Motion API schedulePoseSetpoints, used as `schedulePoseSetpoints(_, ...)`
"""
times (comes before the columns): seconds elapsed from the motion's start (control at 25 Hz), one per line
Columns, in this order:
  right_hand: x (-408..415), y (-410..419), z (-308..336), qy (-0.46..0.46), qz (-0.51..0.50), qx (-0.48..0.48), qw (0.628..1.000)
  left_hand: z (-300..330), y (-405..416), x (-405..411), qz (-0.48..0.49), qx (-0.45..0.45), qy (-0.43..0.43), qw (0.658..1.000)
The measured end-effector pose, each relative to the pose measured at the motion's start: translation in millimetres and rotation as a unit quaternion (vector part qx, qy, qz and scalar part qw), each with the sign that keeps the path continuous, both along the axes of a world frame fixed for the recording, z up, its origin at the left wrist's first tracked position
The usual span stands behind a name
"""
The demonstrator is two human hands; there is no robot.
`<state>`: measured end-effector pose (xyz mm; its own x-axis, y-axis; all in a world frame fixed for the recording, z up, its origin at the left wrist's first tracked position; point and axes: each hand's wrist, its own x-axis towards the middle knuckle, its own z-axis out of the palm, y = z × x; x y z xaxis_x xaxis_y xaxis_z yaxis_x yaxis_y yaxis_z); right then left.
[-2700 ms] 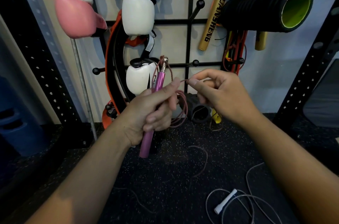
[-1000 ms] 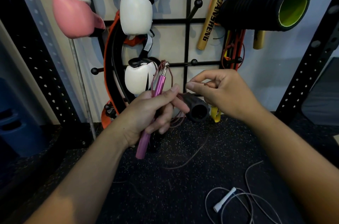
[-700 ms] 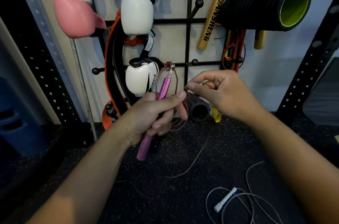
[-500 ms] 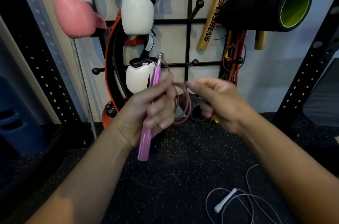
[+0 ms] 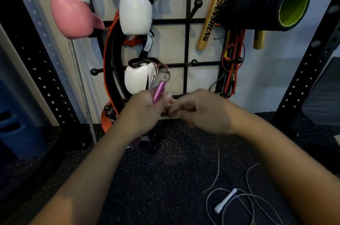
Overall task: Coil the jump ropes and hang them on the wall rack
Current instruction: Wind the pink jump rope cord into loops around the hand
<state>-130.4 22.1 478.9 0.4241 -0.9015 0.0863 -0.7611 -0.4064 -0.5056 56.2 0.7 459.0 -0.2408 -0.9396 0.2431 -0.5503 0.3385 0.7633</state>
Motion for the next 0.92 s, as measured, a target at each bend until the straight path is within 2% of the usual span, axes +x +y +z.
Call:
schedulePoseSetpoints(0.12, -7.4, 1.2, 11.6, -0.039, -0.057, -0.024, 0.997, 0.0, -1.0, -7.8, -0.06, 0.05, -0.021, 0.997)
schedulePoseSetpoints(0.24, -15.7, -2.5, 14.4, 0.006, -0.135, -0.148, 0.98, 5.3, -3.5, -1.3, -0.101, 0.087, -0.007, 0.991)
schedulePoseSetpoints(0.28, -22.6, -4.5, 16.2, -0.016, -0.146, -0.164, 0.975, 6.9, -2.2, 1.9, -0.127, 0.113, 0.021, 0.985)
schedulePoseSetpoints(0.36, -36.1, -7.4, 17.3, -0.115, -0.098, -0.109, 0.983, 9.1, 2.4, 6.3, -0.171, 0.149, 0.06, 0.972)
schedulePoseSetpoints(0.44, -41.4, -9.0, 13.2, -0.173, -0.046, -0.058, 0.982, 9.8, 4.9, 6.0, -0.196, 0.162, 0.077, 0.964)
schedulePoseSetpoints(0.56, -38.5, -16.2, 6.4, -0.229, -0.077, -0.107, 0.964, 6.3, 3.9, 3.0, -0.205, 0.181, 0.157, 0.949)
schedulePoseSetpoints(0.64, -34.2, -17.2, 3.6, -0.242, -0.108, -0.157, 0.951, 4.0, 4.1, 2.3, -0.198, 0.171, 0.184, 0.948)
schedulePoseSetpoints(0.76, -27.5, -17.1, -2.0, -0.224, -0.118, -0.198, 0.947, 5.9, 6.2, 3.3, -0.197, 0.18, 0.14, 0.953)
schedulePoseSetpoints(0.92, -28.4, -17.7, 2.6, -0.202, -0.064, -0.163, 0.964, 8.2, 9.4, 1.3, -0.194, 0.176, 0.151, 0.953)
